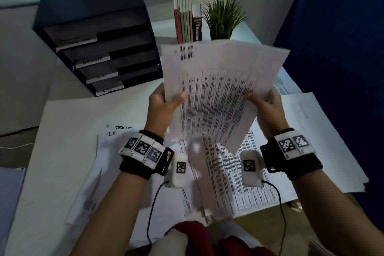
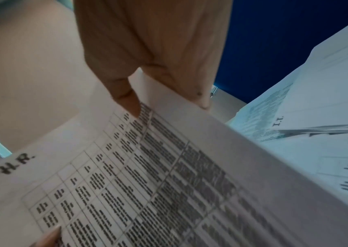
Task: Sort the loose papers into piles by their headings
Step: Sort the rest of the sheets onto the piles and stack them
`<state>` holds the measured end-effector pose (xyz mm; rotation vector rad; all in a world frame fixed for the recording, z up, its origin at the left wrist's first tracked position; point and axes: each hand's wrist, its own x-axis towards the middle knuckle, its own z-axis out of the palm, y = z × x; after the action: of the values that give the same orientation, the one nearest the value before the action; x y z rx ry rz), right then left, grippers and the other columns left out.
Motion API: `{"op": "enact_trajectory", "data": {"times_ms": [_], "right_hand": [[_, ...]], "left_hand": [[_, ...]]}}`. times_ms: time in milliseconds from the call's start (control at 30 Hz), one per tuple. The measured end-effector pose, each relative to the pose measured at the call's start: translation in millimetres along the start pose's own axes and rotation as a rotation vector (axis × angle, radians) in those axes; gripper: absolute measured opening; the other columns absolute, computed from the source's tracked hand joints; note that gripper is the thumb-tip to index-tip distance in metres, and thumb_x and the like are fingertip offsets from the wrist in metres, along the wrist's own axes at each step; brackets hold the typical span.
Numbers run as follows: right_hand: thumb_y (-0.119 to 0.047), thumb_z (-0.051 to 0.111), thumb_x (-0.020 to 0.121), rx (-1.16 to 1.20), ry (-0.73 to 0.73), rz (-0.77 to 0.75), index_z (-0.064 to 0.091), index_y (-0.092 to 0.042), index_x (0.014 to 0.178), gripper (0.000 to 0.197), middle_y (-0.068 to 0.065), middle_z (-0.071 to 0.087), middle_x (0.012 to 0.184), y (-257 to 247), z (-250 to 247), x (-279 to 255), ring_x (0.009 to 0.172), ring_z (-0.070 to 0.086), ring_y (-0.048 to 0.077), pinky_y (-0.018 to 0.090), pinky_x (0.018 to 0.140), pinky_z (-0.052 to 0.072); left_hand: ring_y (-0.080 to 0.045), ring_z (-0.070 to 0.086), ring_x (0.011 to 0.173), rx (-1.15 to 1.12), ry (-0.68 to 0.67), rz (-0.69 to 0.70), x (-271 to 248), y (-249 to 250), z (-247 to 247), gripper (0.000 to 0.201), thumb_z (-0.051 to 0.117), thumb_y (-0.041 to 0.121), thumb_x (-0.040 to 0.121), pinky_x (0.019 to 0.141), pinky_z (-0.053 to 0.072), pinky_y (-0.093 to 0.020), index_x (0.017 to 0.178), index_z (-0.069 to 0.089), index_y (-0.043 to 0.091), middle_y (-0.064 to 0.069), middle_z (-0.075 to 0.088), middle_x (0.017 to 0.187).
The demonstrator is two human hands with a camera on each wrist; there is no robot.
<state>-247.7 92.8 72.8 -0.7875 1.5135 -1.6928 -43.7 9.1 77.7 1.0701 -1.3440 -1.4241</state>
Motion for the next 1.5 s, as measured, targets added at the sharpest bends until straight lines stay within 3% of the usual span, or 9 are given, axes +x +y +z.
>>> {"op": "enact_trajectory", "data": {"times_ms": [133, 300, 367, 433, 667, 767, 900, 1300, 1500], "right_hand": [[-0.013, 0.059, 0.078, -0.162, 0.084, -0.161, 0.050, -0.019, 0.088, 0.015, 0.001, 0.065, 0.091, -5.6, -12.5, 5.6, 0.084, 0.063, 0.013, 0.024, 0.075, 0.052], [-0.001, 0.054, 0.085, -0.686, 0.173, -0.036, 0.055, 0.002, 0.102, 0.017, 0.005, 0.054, 0.090, 21.8, -37.5, 0.5, 0.081, 0.050, 0.016, 0.000, 0.049, 0.033], [-0.002, 0.049, 0.087, -0.788, 0.154, 0.085, 0.055, 0.004, 0.108, 0.023, 0.011, 0.058, 0.095, 42.0, -45.6, -6.2, 0.085, 0.053, 0.021, 0.010, 0.047, 0.032], [-0.005, 0.047, 0.089, -0.854, 0.150, 0.171, 0.056, 0.002, 0.110, 0.024, 0.020, 0.063, 0.105, 59.4, -50.7, -12.5, 0.094, 0.057, 0.031, 0.022, 0.061, 0.031], [-0.020, 0.040, 0.097, -0.976, 0.140, 0.297, 0.042, -0.006, 0.127, 0.033, 0.023, 0.052, 0.126, 89.6, -44.7, -21.6, 0.113, 0.049, 0.037, 0.040, 0.088, 0.038], [-0.010, 0.050, 0.089, -1.220, 0.040, 0.363, 0.034, -0.012, 0.137, 0.051, 0.013, 0.031, 0.144, 94.0, -35.5, -28.2, 0.130, 0.031, 0.034, 0.049, 0.101, 0.030], [-0.018, 0.057, 0.088, -1.293, -0.086, 0.345, 0.028, -0.010, 0.140, 0.060, 0.010, 0.016, 0.152, 91.8, -13.4, -32.4, 0.137, 0.020, 0.031, 0.050, 0.106, 0.025], [-0.026, 0.061, 0.086, -1.149, -0.704, -0.002, 0.038, -0.014, 0.137, 0.056, 0.005, 0.033, 0.144, 104.6, 162.9, -76.4, 0.130, 0.035, 0.024, 0.041, 0.105, 0.034], [-0.033, 0.068, 0.080, -1.433, -0.914, -0.045, 0.030, -0.023, 0.140, 0.072, -0.002, 0.020, 0.150, 134.6, 190.9, -95.5, 0.137, 0.018, 0.023, 0.047, 0.105, 0.029]], "left_hand": [[-0.019, 0.064, 0.094, -0.134, 0.097, 0.022, 5.5, 11.1, 12.9, 0.018, 0.058, 0.002, 0.087, 0.086, 0.053, -0.033, 0.097, 0.057, 0.016, -0.005, 0.066, 0.100], [-0.024, 0.061, 0.098, 0.255, 0.092, -0.205, 6.1, -45.1, 28.7, 0.015, 0.052, 0.003, 0.089, 0.090, 0.049, -0.037, 0.099, 0.054, 0.015, -0.007, 0.062, 0.101], [-0.020, 0.057, 0.094, 0.453, 0.012, -0.298, -1.1, -70.6, 29.6, 0.016, 0.051, 0.005, 0.089, 0.083, 0.045, -0.028, 0.102, 0.055, 0.013, -0.006, 0.060, 0.101], [-0.017, 0.053, 0.093, 0.634, -0.072, -0.357, -11.3, -88.6, 28.8, 0.017, 0.052, 0.006, 0.089, 0.077, 0.040, -0.023, 0.105, 0.055, 0.009, -0.006, 0.058, 0.101], [-0.030, 0.058, 0.105, 0.773, -0.094, -0.450, -28.7, -101.1, 27.2, 0.048, 0.056, 0.002, 0.085, 0.080, 0.044, -0.028, 0.131, 0.043, 0.008, -0.017, 0.061, 0.117], [-0.030, 0.054, 0.115, 0.873, -0.157, -0.433, -28.7, -101.2, 23.8, 0.050, 0.054, 0.003, 0.087, 0.094, 0.043, -0.032, 0.135, 0.042, 0.008, -0.017, 0.056, 0.128], [-0.031, 0.052, 0.116, 0.933, -0.175, -0.474, -23.7, -101.8, 0.9, 0.053, 0.055, 0.009, 0.086, 0.094, 0.045, -0.035, 0.136, 0.036, 0.005, -0.017, 0.054, 0.126], [-0.036, 0.025, 0.130, 1.019, 0.186, -0.620, -1.7, -87.5, -158.8, 0.055, 0.060, 0.012, 0.083, 0.106, 0.030, -0.041, 0.131, 0.035, 0.001, -0.019, 0.022, 0.140], [-0.038, 0.030, 0.128, 1.024, 0.078, -0.711, -2.1, -95.9, -193.5, 0.067, 0.065, 0.026, 0.081, 0.105, 0.029, -0.038, 0.134, 0.032, 0.001, -0.021, 0.026, 0.139]]}}
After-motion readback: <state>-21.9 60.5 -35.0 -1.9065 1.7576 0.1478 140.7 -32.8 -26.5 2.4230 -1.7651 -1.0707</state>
